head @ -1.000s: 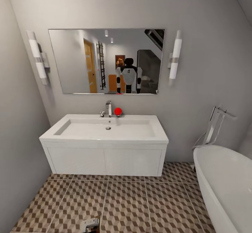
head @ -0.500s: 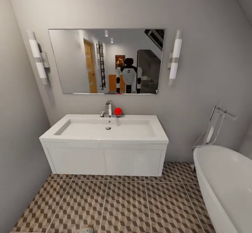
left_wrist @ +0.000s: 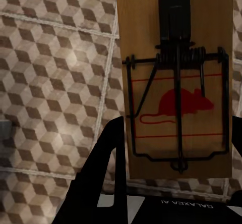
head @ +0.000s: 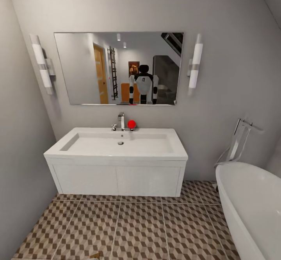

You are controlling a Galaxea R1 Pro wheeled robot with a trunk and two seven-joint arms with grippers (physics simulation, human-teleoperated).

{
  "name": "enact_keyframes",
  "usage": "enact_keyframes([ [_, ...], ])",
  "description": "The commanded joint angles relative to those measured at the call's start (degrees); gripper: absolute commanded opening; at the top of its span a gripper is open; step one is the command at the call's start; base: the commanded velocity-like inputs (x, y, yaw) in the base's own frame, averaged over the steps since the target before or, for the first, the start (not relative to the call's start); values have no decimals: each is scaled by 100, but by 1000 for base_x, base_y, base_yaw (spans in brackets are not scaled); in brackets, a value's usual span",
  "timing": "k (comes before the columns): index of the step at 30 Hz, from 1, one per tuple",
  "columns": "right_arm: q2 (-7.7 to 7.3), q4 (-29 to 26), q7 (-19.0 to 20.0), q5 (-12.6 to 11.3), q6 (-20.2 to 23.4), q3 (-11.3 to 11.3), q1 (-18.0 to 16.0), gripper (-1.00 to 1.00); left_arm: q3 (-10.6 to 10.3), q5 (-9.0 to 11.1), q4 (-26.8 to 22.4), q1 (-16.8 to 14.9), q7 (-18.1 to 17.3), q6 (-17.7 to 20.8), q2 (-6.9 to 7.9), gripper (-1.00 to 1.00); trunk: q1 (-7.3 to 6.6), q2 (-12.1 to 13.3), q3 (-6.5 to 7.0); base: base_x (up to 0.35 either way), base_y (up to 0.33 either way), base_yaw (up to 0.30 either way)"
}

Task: Take the four mousetraps from the cabinet in the bathroom and place them on the bathroom floor. Make sure all four end up on the same floor surface, and ensure that at least two of them are either under or directly next to the same bathroom sink.

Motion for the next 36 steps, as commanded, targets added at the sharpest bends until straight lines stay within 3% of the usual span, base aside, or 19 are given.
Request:
enact_keyframes([
  [1,-2,18,45,-5,-3,35,-10,-100,-47,38,6,-1,-6,-23,-8,-100,0,-5,-7,0,0,0],
  [11,-18,16,208,1,55,36,-12,-100,-56,36,5,7,27,14,-82,-100,0,-5,-7,0,0,0],
  [30,-17,16,207,2,49,36,-8,-100,-43,84,7,9,52,79,-354,-100,0,-5,-7,0,0,0],
  [36,-18,16,213,2,51,36,-10,-100,-43,84,12,7,16,81,-380,-100,132,-246,-115,0,0,0],
])
